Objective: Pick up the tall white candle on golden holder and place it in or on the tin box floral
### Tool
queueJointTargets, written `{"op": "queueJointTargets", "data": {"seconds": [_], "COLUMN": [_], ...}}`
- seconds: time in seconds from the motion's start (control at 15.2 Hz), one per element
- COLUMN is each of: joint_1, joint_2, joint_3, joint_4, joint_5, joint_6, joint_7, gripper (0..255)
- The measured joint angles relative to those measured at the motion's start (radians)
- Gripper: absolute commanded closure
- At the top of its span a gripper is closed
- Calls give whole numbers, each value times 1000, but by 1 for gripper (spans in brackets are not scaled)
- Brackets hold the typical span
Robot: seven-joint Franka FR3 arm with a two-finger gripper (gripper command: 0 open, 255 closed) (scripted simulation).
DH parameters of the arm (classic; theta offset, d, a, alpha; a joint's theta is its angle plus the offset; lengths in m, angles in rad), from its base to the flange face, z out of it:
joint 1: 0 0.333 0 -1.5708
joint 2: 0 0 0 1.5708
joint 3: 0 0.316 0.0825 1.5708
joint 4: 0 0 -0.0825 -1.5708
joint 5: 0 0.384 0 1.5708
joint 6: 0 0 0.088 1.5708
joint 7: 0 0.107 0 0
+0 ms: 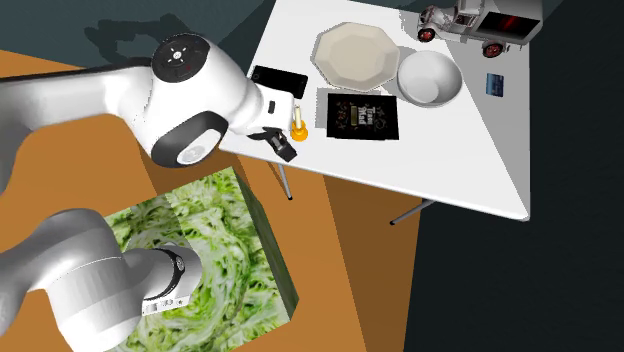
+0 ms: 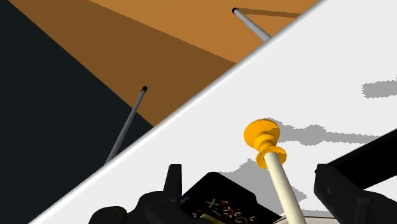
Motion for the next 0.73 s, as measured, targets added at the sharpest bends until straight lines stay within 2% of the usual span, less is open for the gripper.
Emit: {"op": "queueJointTargets", "data": {"seconds": [0.2,0.4,0.73], "joint_1": [5,-18,-73], "joint_2": [104,233,345], "joint_3": [41,94,154], "joint_4": [2,28,55], "joint_5": [-13,-63,-154], "joint_6": [157,314,423], "joint_7": [15,49,121], "gripper": [0,0,0]}}
